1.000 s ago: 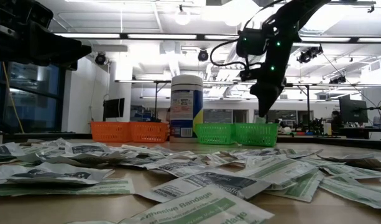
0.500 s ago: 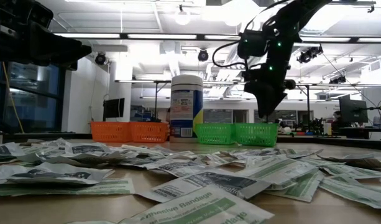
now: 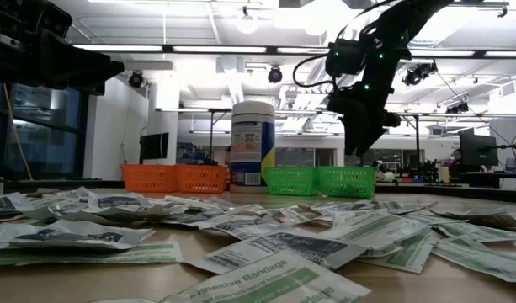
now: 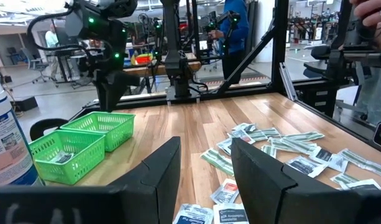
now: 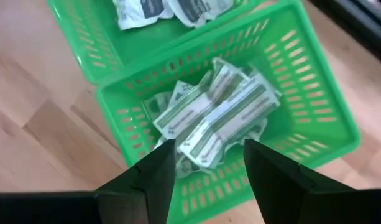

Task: Pick & Place First Aid Supplies
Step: Put the green bandage pack into the right green bin

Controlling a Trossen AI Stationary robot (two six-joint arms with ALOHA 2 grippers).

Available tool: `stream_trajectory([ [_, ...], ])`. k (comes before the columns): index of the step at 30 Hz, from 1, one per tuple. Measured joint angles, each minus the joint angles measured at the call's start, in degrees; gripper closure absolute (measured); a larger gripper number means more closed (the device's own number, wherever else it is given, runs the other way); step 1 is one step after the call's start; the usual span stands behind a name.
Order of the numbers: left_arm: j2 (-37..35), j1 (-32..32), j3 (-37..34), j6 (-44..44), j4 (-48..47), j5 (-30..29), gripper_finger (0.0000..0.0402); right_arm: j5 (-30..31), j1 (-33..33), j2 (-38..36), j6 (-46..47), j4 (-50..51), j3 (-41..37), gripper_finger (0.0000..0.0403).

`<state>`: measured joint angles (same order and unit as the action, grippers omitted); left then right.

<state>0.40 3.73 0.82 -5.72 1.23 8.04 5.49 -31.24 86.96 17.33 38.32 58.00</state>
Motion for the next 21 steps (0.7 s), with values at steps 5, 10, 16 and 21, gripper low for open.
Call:
stream_trajectory([
  [5,0.0,0.0,0.0,0.0,0.0,-0.01,0.0261,-2.24,-0.25,-1.18,-5.9,-0.26,0.0,0.0213],
  [10,0.0,0.01,0.0,0.0,0.0,-0.03,0.0261,-0.21,2.63,-5.98,-7.02,0.34,0.0,0.0178],
  [16,-0.01,0.01,0.0,0.0,0.01,-0.05,0.0261,1.59,8.93,-11.92,-4.89,6.85,0.0,0.016],
  [21,-0.02,0.01,0.0,0.0,0.0,-0.05,0.0261,0.01,15.51,-13.33,8.14,11.6,0.0,0.016],
])
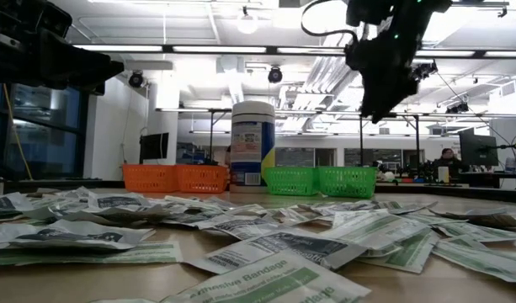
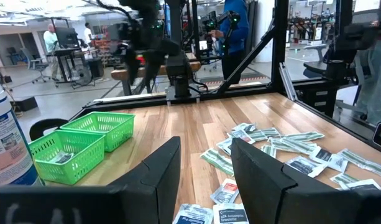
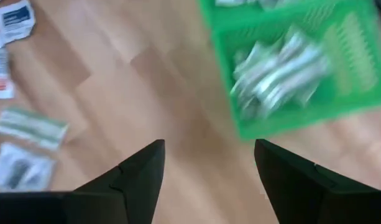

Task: Pick & Place First Aid Supplies
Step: Put the green bandage pack into the right green bin

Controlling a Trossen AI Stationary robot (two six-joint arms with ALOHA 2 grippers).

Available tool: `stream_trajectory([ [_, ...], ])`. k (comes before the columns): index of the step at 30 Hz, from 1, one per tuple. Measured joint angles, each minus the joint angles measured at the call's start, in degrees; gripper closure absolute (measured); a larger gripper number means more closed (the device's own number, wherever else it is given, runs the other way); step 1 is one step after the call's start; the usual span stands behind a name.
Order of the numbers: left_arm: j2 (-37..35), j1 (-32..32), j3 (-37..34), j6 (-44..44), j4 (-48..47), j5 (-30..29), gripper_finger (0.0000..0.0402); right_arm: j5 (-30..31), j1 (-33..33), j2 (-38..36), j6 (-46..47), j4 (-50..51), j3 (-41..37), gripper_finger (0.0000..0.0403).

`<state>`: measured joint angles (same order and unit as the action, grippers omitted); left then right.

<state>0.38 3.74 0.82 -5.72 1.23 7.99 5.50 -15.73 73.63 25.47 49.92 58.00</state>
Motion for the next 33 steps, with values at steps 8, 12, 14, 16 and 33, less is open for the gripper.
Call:
stream_trajectory([
  [8,0.02,0.0,0.0,0.0,0.0,-0.02,0.0261,-5.37,9.99,2.05,22.93,1.31,0.0,0.0159],
  [12,0.02,0.0,0.0,0.0,0.0,-0.04,0.0261,-7.08,13.3,5.32,28.58,-1.53,0.0,0.0159],
  [14,0.0,-0.01,0.0,0.0,0.0,-0.04,0.0261,-9.17,14.64,7.78,30.97,-3.94,0.0,0.0159],
  [16,0.02,0.0,0.0,0.0,0.0,-0.07,0.0261,-11.34,15.68,10.43,33.1,-7.84,0.0,0.0159],
  [33,0.01,0.0,0.0,0.0,0.0,-0.17,0.0261,-15.54,18.17,26.84,42.34,-26.67,0.0,0.0159],
])
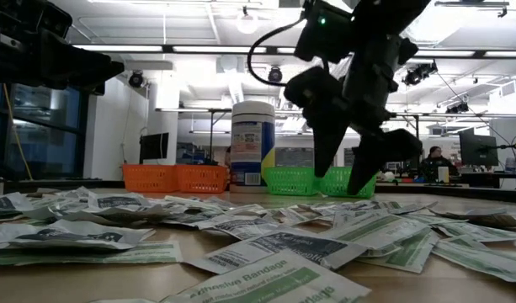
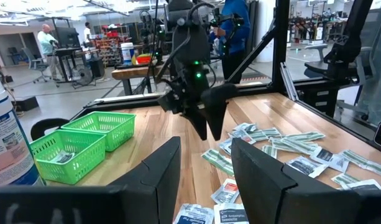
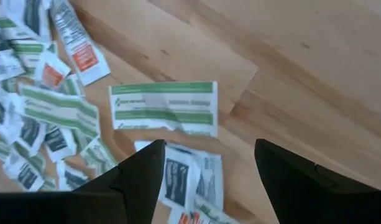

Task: Pick & Place First Aid Supplies
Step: Put the green bandage pack into the right green bin

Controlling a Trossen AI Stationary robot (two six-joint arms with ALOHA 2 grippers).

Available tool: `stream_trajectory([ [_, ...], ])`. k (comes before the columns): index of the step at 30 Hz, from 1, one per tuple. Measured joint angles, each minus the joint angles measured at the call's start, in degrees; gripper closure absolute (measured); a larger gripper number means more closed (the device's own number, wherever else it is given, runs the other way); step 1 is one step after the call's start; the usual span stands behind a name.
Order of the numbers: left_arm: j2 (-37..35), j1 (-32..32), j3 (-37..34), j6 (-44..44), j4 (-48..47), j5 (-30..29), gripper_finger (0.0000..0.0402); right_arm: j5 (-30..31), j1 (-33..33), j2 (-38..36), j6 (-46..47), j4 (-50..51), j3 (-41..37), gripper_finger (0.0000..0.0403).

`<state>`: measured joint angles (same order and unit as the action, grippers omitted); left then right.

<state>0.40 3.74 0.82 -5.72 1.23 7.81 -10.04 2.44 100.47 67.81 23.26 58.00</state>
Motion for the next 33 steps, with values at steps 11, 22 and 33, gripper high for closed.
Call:
stream_trajectory([
  [11,0.0,0.01,0.0,0.0,0.0,0.04,0.0261,-0.2,0.11,3.8,-0.95,-5.54,0.04,0.0159],
  [22,0.01,0.0,0.0,0.0,0.0,0.2,0.0261,-0.18,1.34,4.43,-0.76,-8.37,0.02,0.0159],
  [33,0.01,0.01,0.0,0.0,0.0,0.17,0.0261,-1.47,2.58,6.58,1.86,-14.19,0.02,0.0159],
])
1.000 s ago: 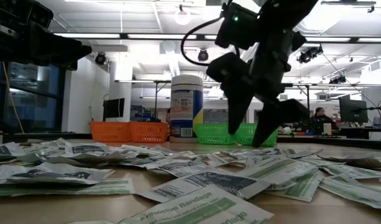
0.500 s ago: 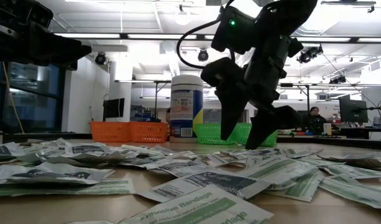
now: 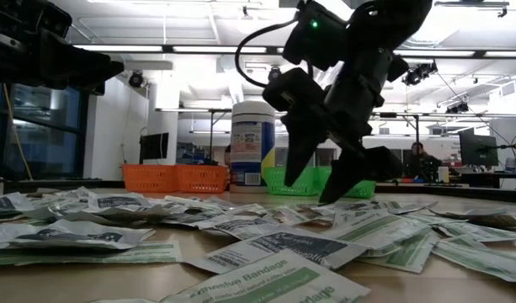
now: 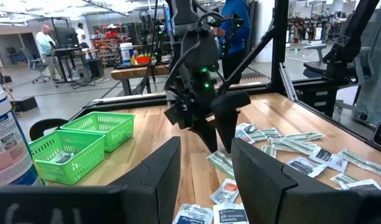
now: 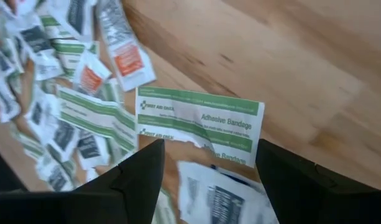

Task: Pick & Place First Aid Supplies
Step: Put the green bandage pack into the right green bin

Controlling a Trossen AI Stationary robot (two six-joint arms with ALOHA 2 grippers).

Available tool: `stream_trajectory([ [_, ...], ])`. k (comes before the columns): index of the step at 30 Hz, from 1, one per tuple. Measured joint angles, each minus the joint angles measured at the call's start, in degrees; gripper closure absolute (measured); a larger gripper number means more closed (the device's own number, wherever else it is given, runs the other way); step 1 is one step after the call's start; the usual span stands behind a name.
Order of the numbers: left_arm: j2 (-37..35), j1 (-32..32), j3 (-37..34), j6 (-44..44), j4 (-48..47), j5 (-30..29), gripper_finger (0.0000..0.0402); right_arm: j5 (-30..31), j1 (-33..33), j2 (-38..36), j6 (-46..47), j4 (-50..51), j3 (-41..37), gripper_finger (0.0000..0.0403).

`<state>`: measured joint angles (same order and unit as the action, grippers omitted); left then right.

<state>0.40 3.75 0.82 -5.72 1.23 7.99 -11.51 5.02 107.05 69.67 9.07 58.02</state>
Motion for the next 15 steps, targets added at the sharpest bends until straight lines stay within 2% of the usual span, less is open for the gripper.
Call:
stream_trajectory([
  [15,0.0,-0.01,0.0,0.0,0.0,-0.04,0.0261,2.69,1.5,0.88,1.4,-6.75,-0.07,0.0178],
])
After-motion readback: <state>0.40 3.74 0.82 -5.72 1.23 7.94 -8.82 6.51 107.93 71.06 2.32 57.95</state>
